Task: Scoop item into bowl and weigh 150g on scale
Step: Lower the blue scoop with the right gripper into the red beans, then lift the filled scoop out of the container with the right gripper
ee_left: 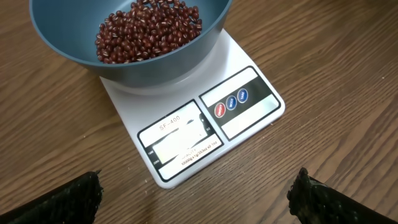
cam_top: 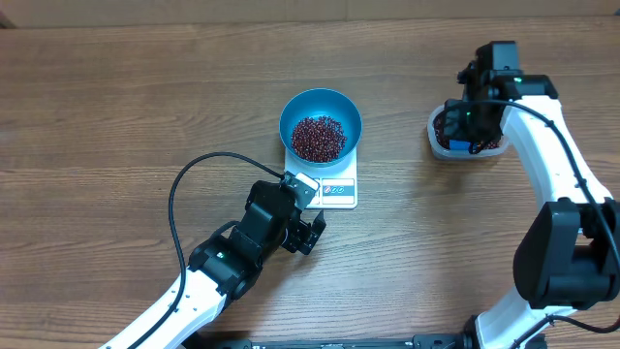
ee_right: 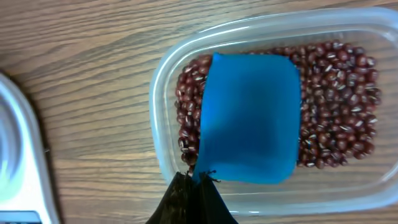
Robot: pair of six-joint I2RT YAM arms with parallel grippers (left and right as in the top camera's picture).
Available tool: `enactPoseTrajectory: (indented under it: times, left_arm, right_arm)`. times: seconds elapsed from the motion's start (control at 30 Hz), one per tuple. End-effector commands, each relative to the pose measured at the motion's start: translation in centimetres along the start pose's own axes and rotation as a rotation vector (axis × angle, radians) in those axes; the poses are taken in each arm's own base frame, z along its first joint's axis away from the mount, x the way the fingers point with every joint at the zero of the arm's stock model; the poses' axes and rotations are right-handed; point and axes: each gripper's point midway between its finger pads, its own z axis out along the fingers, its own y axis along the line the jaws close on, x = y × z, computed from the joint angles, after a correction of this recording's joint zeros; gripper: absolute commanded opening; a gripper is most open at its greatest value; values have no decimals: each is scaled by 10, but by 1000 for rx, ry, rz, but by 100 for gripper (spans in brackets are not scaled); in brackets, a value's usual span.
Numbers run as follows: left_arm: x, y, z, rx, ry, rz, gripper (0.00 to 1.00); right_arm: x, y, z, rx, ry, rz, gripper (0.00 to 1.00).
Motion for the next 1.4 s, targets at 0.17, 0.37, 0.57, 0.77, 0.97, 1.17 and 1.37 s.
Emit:
enactPoseTrajectory:
  times: [0.17,0.37,0.57,0.77,0.97,1.17,1.37]
  left_arm:
    - [3,2,1,-13,8,-8,100]
    - [3,2,1,-13,8,-8,99]
    - [3,2,1,-13,8,-8,100]
    - [3,2,1,-13,8,-8,100]
    - [3,2,1,-13,8,-8,100]
    - [3,2,1,-13,8,-8,100]
    - [3,2,1,-13,8,-8,100]
  right_arm:
    - [2,21,-3,-245,18,-19,4]
    - [0,13,-4,-258,10,-12,4]
    - [0,-1,-9,-296,2,-3,4]
    - [2,-16,-20,-397,-11,13,4]
    - [5,-36,-26,-414,-12,82,4]
    - [4,-38,-31,-462,-28,110,4]
    - [1,-33,-35,-504,-38,112,4]
